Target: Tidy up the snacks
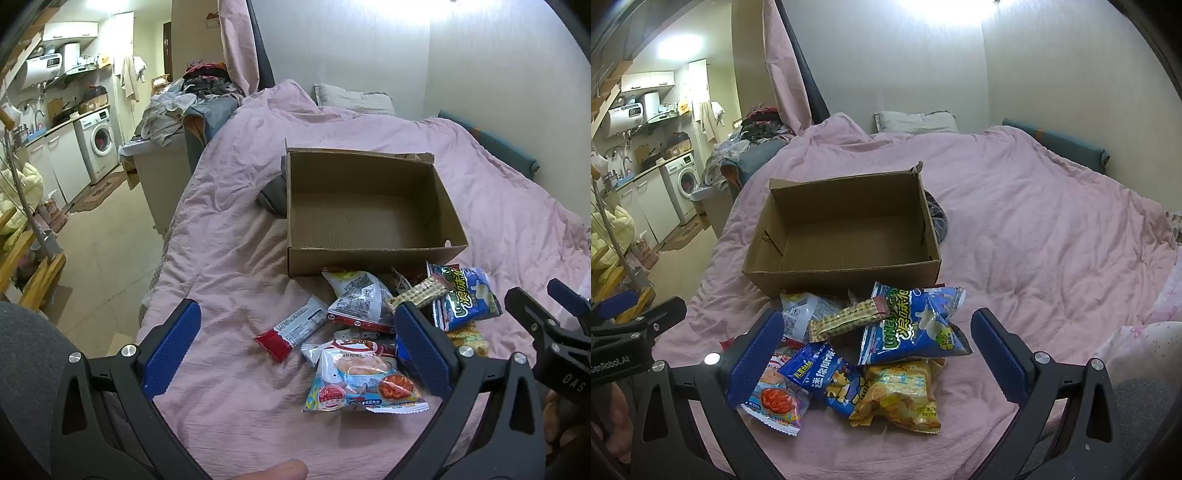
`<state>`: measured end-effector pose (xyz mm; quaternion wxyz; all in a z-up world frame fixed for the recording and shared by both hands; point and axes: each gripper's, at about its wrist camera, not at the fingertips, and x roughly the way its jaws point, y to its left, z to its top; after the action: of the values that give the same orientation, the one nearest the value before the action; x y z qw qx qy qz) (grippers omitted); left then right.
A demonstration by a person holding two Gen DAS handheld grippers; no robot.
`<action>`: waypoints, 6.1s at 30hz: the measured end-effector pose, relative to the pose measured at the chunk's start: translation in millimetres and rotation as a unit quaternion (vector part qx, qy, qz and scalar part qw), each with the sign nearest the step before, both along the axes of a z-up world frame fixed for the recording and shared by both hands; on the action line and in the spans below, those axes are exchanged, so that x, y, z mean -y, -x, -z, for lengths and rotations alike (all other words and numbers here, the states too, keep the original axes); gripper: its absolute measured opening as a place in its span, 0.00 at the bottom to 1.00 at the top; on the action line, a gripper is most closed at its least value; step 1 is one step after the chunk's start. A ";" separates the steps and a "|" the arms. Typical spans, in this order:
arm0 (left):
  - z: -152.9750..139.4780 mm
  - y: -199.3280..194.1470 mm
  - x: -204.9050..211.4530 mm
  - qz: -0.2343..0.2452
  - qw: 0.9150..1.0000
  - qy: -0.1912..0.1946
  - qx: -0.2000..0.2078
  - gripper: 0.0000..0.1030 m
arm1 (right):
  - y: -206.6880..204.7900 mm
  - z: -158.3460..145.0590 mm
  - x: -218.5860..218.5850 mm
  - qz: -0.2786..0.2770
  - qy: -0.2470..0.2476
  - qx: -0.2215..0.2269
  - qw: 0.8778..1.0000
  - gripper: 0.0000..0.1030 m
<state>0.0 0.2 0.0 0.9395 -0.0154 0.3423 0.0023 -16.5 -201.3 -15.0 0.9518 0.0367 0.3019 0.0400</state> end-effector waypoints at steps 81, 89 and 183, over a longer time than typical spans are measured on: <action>1.8 1.1 -2.2 0.000 1.000 0.001 -0.005 1.00 | -0.3 0.7 -0.5 0.000 0.004 -0.001 1.000 1.00; 1.8 1.6 -2.5 0.001 1.000 0.003 -0.005 1.00 | 0.5 -0.1 -1.6 0.000 0.005 0.000 1.000 1.00; -31.0 -92.0 -8.1 0.063 0.975 0.123 -0.176 0.14 | -111.2 -25.3 84.2 -0.065 -0.231 -0.171 0.956 0.28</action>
<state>91.9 8.3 31.0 0.8539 -0.1083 0.4998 -0.0968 94.7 -285.5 10.3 0.8469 0.2420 0.4443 0.1636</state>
